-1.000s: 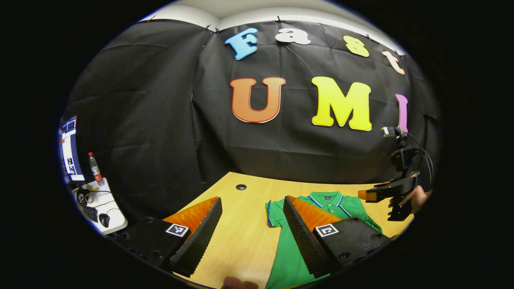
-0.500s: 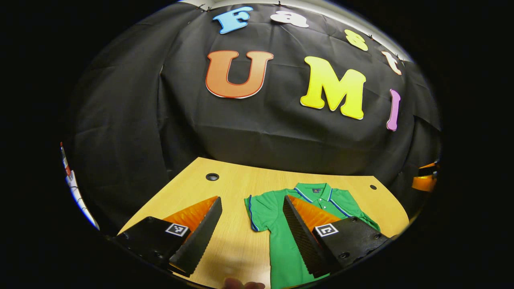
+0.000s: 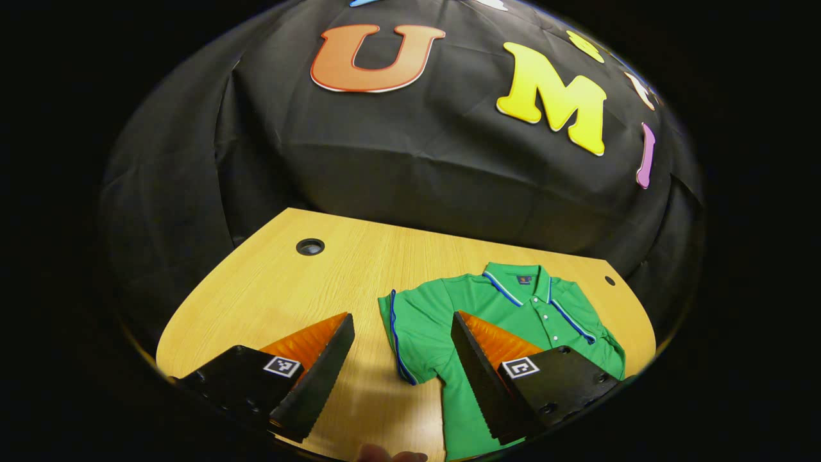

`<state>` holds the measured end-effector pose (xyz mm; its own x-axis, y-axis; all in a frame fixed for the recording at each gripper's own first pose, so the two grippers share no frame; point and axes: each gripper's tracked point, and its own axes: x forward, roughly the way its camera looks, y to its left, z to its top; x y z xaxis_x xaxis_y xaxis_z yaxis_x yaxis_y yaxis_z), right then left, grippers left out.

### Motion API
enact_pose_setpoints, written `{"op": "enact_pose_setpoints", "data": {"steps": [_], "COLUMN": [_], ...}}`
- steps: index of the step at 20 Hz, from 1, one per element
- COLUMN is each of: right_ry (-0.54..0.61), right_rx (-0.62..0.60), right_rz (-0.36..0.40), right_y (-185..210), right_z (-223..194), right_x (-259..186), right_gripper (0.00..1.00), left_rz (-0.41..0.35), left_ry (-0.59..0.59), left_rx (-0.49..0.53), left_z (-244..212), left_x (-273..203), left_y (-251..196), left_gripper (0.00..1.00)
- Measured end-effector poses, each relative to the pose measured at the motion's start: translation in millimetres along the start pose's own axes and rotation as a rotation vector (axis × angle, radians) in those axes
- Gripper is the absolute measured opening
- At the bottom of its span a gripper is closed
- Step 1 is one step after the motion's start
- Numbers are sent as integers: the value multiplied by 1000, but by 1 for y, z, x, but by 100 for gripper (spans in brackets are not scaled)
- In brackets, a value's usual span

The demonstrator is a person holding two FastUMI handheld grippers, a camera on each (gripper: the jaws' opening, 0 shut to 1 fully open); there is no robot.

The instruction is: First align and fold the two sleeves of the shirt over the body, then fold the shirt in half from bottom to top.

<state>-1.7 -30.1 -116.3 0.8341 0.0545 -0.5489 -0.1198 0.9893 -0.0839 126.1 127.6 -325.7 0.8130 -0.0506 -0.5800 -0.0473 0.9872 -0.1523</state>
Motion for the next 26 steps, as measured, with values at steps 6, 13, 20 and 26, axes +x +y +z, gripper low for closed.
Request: {"op": "enact_pose_setpoints", "data": {"steps": [6, 13, 20, 26], "right_ry": [49, 110, 130, 131], "right_rx": [-6, 25, 48, 64], "right_rz": [40, 29, 17, 10], "right_y": [17, 12, 2, -6], "right_z": [-12, -29, -35, -40], "right_x": [5, 18, 27, 30], "right_gripper": [95, 95, 95, 95], "left_rz": [2, -28, 16, 45], "left_ry": [53, 114, 155, 163], "left_rx": [-20, -2, 90, 114], "left_z": [-24, -42, -45, -44], "left_x": [48, 74, 81, 80], "left_y": [15, 16, 18, 24], "left_gripper": [97, 75, 39, 12]}}
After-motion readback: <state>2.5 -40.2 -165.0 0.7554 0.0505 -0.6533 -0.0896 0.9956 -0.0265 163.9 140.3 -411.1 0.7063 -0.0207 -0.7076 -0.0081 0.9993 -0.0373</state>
